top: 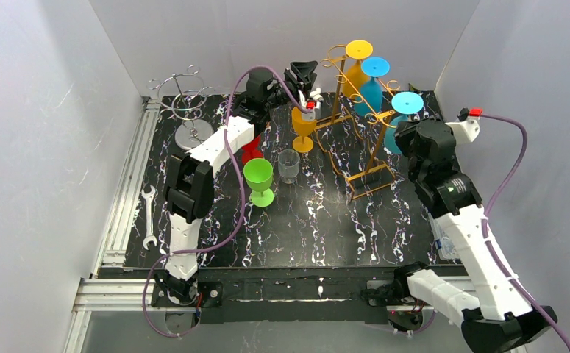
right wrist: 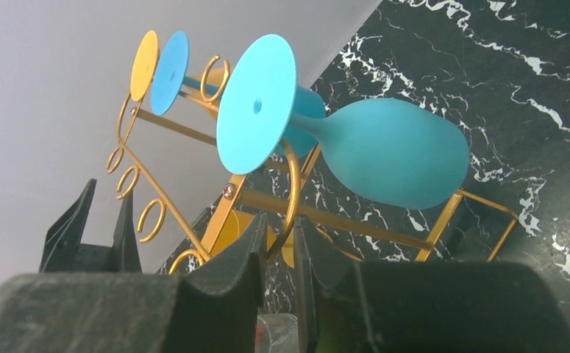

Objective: Place the wine glass upside down on the wine glass rack

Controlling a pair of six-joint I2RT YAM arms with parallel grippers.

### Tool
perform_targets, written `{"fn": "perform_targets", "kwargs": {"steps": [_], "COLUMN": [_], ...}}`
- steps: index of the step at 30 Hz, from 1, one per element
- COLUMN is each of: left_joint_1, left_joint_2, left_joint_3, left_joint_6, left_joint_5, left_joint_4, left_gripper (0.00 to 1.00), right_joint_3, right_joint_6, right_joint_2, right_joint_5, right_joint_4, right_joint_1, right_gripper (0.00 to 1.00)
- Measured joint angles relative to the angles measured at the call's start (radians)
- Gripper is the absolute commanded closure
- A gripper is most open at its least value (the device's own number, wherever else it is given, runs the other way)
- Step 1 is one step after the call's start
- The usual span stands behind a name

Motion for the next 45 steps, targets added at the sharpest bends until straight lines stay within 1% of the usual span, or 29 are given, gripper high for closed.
{"fn": "perform_targets", "kwargs": {"steps": [7,10,13,16,22,27,30,35,41,45], "left_joint_1": [0.0,0.0,0.0,0.0,0.0,0.002,0.006,0.013,0.023,0.026], "left_joint_2": [0.0,0.0,0.0,-0.009,-0.03,-0.062,-0.108,-0.212,-0.313,-0.36], "left_joint_3": [0.01,0.01,0.009,-0.011,-0.072,-0.113,-0.153,-0.24,-0.341,-0.398], "left_joint_6": [-0.019,-0.027,-0.038,-0.05,-0.069,-0.095,-0.109,-0.141,-0.183,-0.216], "left_joint_5": [0.009,0.01,0.01,0.011,0.013,0.007,0.001,-0.004,-0.013,-0.028], "left_joint_4": [-0.005,-0.005,-0.005,-0.005,-0.006,-0.013,-0.012,-0.011,-0.018,-0.026], "left_gripper": [0.54,0.51,0.48,0.47,0.46,0.42,0.38,0.37,0.37,0.37], "right_joint_3": [0.047,0.053,0.069,0.108,0.167,0.199,0.219,0.241,0.343,0.39], "right_joint_6": [-0.032,-0.044,-0.074,-0.13,-0.236,-0.26,-0.263,-0.258,-0.289,-0.317], "right_joint_2": [0.071,0.094,0.122,0.164,0.228,0.276,0.309,0.366,0.477,0.526], "right_joint_5": [-0.159,-0.248,-0.315,-0.357,-0.401,-0.457,-0.496,-0.606,-0.734,-0.803], "right_joint_4": [0.02,0.04,0.058,0.058,0.054,0.066,0.077,0.121,0.117,0.111], "right_joint_1": [-0.168,-0.266,-0.329,-0.36,-0.383,-0.425,-0.468,-0.55,-0.617,-0.644], "right_gripper": [0.87,0.89,0.91,0.93,0.94,0.94,0.95,0.97,0.99,0.93]}}
